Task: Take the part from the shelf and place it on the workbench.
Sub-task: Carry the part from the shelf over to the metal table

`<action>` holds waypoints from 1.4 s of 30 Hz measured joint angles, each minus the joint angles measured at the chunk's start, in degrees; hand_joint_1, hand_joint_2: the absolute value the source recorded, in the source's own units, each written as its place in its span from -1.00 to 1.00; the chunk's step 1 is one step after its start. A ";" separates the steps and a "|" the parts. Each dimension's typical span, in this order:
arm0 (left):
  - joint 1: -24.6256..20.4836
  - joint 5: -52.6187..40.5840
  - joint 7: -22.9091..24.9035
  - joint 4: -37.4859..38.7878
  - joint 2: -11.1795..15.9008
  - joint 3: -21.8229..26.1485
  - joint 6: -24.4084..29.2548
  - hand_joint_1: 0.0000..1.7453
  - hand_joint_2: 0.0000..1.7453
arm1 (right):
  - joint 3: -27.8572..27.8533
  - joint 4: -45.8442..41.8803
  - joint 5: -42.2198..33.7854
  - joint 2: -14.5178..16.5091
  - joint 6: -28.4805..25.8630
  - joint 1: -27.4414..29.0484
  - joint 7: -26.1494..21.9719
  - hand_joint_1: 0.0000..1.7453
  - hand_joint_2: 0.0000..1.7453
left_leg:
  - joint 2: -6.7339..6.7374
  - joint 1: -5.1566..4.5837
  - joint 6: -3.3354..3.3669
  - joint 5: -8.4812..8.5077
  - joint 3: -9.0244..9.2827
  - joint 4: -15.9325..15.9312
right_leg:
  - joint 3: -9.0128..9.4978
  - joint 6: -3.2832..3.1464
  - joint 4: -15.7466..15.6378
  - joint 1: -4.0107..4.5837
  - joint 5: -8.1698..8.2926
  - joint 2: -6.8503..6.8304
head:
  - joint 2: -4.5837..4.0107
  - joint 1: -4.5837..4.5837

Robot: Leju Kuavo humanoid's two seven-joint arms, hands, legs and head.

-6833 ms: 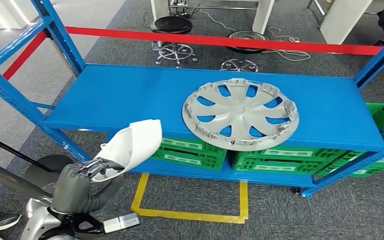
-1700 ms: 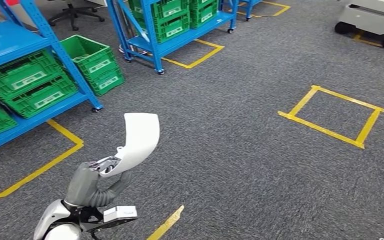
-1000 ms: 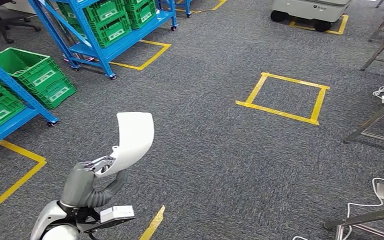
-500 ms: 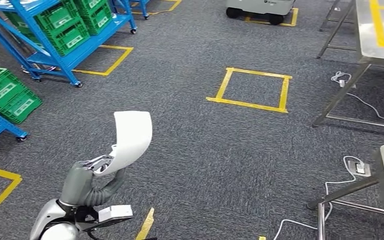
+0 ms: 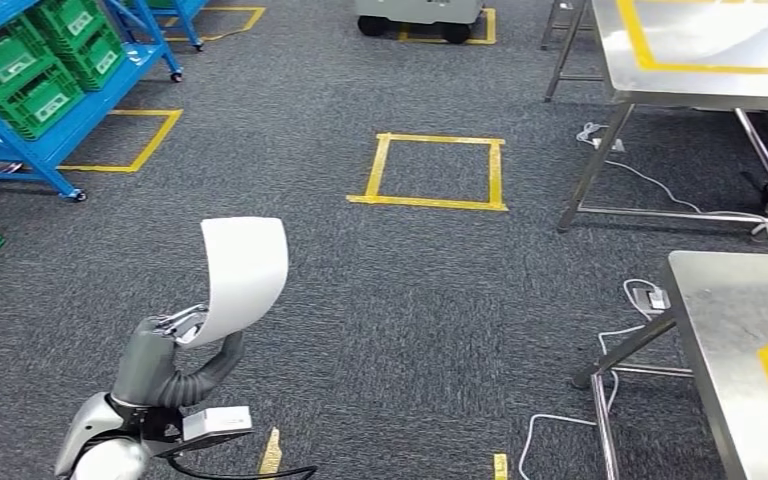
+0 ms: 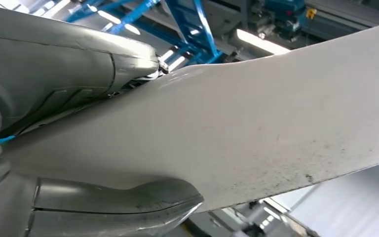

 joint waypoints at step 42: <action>-7.06 -2.12 -1.09 5.33 -1.27 1.34 -2.38 1.00 1.00 | -3.83 -0.02 -1.21 -0.32 0.53 0.06 -1.25 -1.00 1.00 | 7.59 -0.34 1.00 1.62 0.04 -3.78 | -3.56 3.96 7.85 -0.96 -3.48 -7.25 | 0.00 0.42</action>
